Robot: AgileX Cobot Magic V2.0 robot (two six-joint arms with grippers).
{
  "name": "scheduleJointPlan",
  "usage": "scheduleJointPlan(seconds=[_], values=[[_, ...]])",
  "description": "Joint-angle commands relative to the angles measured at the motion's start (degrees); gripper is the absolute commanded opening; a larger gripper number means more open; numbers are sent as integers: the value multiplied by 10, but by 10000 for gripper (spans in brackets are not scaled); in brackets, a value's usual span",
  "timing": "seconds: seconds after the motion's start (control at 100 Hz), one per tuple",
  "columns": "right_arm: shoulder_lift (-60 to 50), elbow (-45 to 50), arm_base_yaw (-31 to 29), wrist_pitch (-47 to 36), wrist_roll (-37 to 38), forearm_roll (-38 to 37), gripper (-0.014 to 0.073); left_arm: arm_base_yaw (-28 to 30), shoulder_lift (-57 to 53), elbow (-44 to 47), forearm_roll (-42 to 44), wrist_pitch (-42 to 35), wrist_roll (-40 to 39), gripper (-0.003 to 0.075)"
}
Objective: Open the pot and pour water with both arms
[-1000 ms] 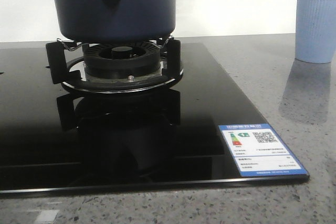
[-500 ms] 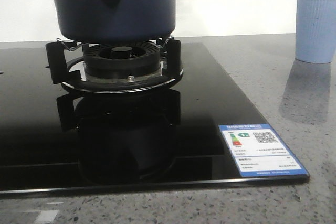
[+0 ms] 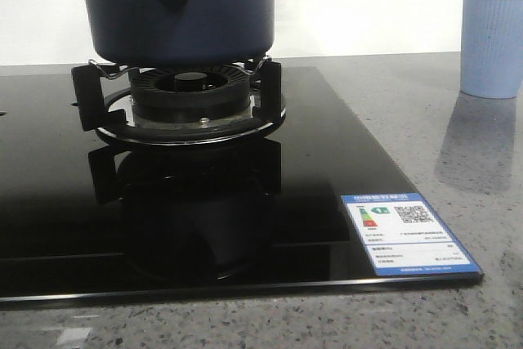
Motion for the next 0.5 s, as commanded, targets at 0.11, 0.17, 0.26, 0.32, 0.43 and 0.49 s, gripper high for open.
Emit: scheduleJointPlan(seconds=[0.11,0.17,0.26,0.32,0.43,0.49], values=[[-9,-14,2,-25,-1,8,646,-3,-22,-21,1,-49,0,337],[-9,-14,2,-25,-1,8,646,-3,-22,-21,1,-49,0,337],[-9,-14,2,-25,-1,8,646,-3,-22,-21,1,-42,0,337],[-9,-14,2,-25,-1,8,646,-3,-22,-21,1,-34,0,337],[-9,-14,2,-25,-1,8,646,-3,-22,-21,1,-29,0,337],[-9,-14,2,-25,-1,8,646,-3,-22,-21,1,-29,0,337]])
